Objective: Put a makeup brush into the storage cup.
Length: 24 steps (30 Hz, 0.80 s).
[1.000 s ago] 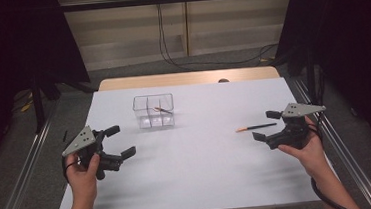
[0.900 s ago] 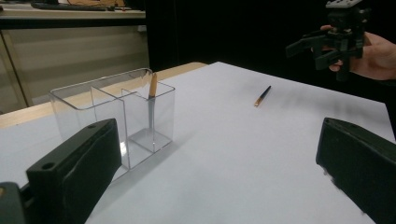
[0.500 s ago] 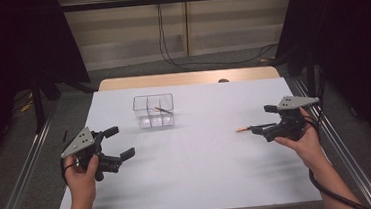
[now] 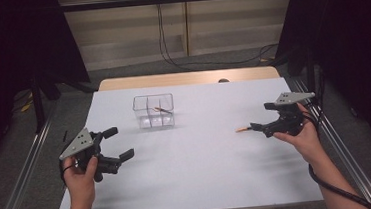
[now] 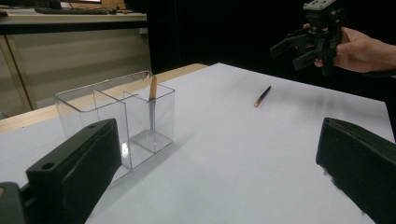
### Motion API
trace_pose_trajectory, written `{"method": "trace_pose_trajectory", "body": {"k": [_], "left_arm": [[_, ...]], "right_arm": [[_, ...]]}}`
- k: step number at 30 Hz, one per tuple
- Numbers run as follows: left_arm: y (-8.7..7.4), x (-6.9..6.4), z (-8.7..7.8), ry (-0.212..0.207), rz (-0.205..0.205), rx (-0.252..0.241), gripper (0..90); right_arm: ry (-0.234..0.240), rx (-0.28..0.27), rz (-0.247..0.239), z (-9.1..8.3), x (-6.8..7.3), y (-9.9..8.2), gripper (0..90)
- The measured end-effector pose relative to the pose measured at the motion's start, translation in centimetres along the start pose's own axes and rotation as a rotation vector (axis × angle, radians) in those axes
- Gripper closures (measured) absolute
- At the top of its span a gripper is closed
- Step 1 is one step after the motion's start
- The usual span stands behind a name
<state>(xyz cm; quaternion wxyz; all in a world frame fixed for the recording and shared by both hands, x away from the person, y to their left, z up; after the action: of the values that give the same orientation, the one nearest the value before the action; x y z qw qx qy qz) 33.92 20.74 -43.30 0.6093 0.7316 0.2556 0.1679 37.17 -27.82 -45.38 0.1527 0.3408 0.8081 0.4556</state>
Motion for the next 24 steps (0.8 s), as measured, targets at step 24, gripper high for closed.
{"method": "trace_pose_trajectory", "body": {"k": [24], "left_arm": [[-0.2, -0.1, 0.1, -0.003, 0.0, 0.003, 0.0]], "right_arm": [[-0.011, 0.135, -0.02, 1.4, -1.7, -0.1, 1.5]]}}
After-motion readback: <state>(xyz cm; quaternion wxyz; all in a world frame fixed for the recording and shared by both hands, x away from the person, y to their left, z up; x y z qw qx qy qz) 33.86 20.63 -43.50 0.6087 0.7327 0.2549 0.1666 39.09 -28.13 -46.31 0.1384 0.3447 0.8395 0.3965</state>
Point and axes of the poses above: each handheld gripper's, and its own axes: z roughly forward along the jaws, y roughly out of its top, x roughly to its left, the point moved 6 cm from there along z, roughly forward along the jaws, and after that the axes turned 5 degrees about y, right-handed, at the moved point
